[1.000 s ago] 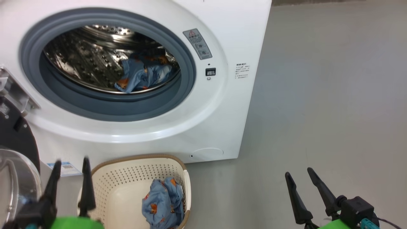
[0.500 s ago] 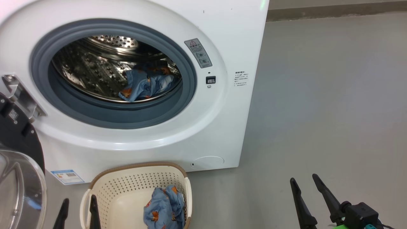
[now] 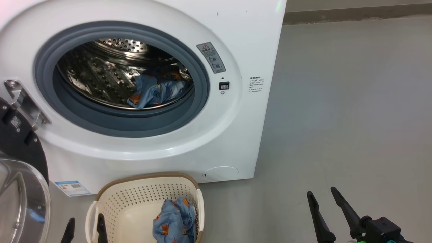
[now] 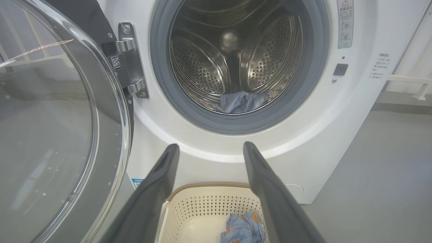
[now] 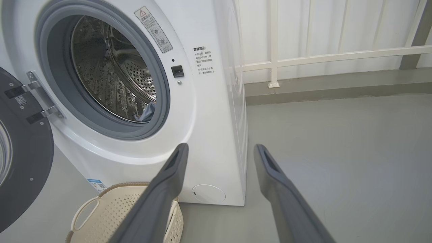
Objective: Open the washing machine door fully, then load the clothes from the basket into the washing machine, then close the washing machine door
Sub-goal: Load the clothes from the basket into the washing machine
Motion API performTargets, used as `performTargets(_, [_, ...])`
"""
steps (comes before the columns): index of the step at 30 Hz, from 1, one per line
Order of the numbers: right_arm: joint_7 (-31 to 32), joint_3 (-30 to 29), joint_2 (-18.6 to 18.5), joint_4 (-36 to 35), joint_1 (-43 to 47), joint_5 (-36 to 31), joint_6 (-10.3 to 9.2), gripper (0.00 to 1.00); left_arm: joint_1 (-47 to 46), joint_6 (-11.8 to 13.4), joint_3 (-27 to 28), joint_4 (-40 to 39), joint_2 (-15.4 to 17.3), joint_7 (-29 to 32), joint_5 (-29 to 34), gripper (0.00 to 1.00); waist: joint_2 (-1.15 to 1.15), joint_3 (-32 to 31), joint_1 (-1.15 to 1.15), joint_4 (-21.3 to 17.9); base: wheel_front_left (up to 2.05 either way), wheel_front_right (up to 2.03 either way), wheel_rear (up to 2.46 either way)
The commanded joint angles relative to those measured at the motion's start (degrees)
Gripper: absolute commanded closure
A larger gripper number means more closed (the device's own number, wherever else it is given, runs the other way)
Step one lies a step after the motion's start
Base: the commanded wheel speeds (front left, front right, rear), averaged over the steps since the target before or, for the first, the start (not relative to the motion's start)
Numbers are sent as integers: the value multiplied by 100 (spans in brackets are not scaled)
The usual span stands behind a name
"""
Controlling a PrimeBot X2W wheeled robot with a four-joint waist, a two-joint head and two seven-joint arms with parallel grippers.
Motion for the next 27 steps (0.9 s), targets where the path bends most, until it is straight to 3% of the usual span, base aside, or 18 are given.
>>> performTargets(1, [-28, 180, -26, -159, -96, -108, 8, 0, -43, 10, 215, -181, -27, -31, 26, 0, 0, 14, 0, -1, 0, 0, 0])
performTargets(27, [-28, 143, -26, -147, -128, -141, 8, 0, -237, -138, 168, -90, -101, -32, 65, 0, 0, 112, 0, 43, 0, 0, 0])
